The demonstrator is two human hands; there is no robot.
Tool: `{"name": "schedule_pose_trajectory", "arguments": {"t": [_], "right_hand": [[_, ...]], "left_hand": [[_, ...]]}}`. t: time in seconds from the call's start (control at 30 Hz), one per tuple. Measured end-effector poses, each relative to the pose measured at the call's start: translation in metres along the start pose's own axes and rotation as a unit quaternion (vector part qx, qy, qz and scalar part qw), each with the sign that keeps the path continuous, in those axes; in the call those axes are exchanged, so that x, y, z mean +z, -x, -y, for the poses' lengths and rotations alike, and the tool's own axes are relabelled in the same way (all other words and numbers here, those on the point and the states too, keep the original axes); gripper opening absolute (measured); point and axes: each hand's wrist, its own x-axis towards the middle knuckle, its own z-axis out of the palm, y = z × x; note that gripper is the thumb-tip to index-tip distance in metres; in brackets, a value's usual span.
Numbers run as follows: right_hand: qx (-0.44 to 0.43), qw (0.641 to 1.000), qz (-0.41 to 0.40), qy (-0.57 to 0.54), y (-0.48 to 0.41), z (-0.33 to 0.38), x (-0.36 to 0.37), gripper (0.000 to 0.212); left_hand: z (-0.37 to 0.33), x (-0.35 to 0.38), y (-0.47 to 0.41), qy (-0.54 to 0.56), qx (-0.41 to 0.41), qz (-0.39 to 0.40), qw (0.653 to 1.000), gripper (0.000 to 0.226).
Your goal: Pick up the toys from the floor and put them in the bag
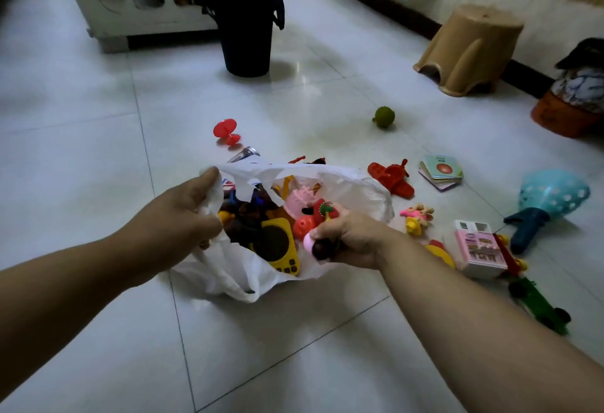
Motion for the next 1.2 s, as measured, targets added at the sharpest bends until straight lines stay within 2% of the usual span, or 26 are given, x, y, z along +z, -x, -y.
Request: {"name": "schedule_pose_trajectory", "arguments": {"t": [0.13, 0.27, 0.33, 0.4, 0.47, 0.53, 0.63, 0.67, 0.7, 0.77, 0.83, 0.9, 0.93, 1.0, 1.07, 1.1, 1.17, 1.2], "right_hand": [[0.003, 0.999, -0.034, -0.037, -0.051, -0.011, 0.066, 0.069], [-0.033, 0.996, -0.078, -0.036, -0.070, -0.018, 0.097, 0.071], [-0.051, 0.995, -0.082, -0.020, -0.067, -0.018, 0.097, 0.064], [-0.066, 0.993, -0.095, 0.035, -0.060, -0.019, 0.092, 0.047], [-0.099, 0.982, -0.116, 0.108, -0.050, -0.025, 0.080, 0.043], [-0.146, 0.944, -0.182, 0.235, -0.030, -0.038, 0.061, 0.041], [-0.172, 0.824, -0.341, 0.420, 0.000, -0.073, 0.014, 0.035], [-0.160, 0.791, -0.391, 0.444, 0.009, -0.085, -0.004, 0.035], [-0.136, 0.772, -0.436, 0.441, 0.017, -0.095, -0.023, 0.036], [-0.042, 0.763, -0.511, 0.394, 0.025, -0.111, -0.058, 0.043], [0.076, 0.778, -0.524, 0.339, 0.030, -0.120, -0.085, 0.062], [0.161, 0.804, -0.520, 0.240, 0.028, -0.127, -0.108, 0.079], [0.177, 0.816, -0.521, 0.178, 0.024, -0.133, -0.117, 0.081], [0.207, 0.826, -0.511, 0.112, 0.013, -0.144, -0.135, 0.073], [0.224, 0.831, -0.501, 0.093, 0.001, -0.157, -0.151, 0.061], [0.223, 0.836, -0.496, 0.071, -0.002, -0.159, -0.154, 0.051], [0.188, 0.856, -0.479, -0.040, -0.002, -0.157, -0.150, 0.019], [0.166, 0.867, -0.461, -0.096, 0.001, -0.154, -0.144, 0.013]], "left_hand": [[0.004, -0.011, 0.008, 0.040, -0.006, 0.034, 0.999, 0.097], [0.009, -0.020, 0.011, 0.067, -0.003, 0.039, 0.997, 0.095], [0.010, -0.020, 0.010, 0.065, 0.002, 0.041, 0.997, 0.094], [0.010, -0.018, 0.010, 0.067, 0.004, 0.045, 0.997, 0.093], [0.009, -0.016, 0.008, 0.065, 0.005, 0.046, 0.997, 0.093], [0.006, -0.013, 0.006, 0.050, 0.006, 0.046, 0.998, 0.092], [0.004, -0.006, 0.001, -0.002, 0.020, 0.032, 0.999, 0.082], [0.003, -0.003, -0.001, -0.019, 0.024, 0.027, 0.999, 0.080], [0.003, -0.001, -0.003, -0.026, 0.025, 0.021, 0.999, 0.080], [0.004, 0.000, -0.005, -0.029, 0.018, 0.016, 0.999, 0.083], [0.000, 0.001, -0.002, -0.029, 0.014, 0.017, 0.999, 0.089], [-0.004, 0.005, 0.001, -0.019, 0.031, 0.012, 0.999, 0.075], [-0.005, 0.006, 0.003, -0.011, 0.034, 0.014, 0.999, 0.067], [-0.003, 0.003, 0.004, 0.010, 0.023, 0.010, 1.000, 0.064], [0.000, 0.001, 0.002, 0.014, 0.005, -0.006, 1.000, 0.066], [0.003, 0.000, 0.001, 0.017, -0.003, -0.017, 1.000, 0.073], [0.003, 0.002, -0.001, 0.018, -0.006, -0.027, 0.999, 0.077], [0.001, 0.004, -0.001, 0.014, -0.005, -0.026, 1.000, 0.077]]}}
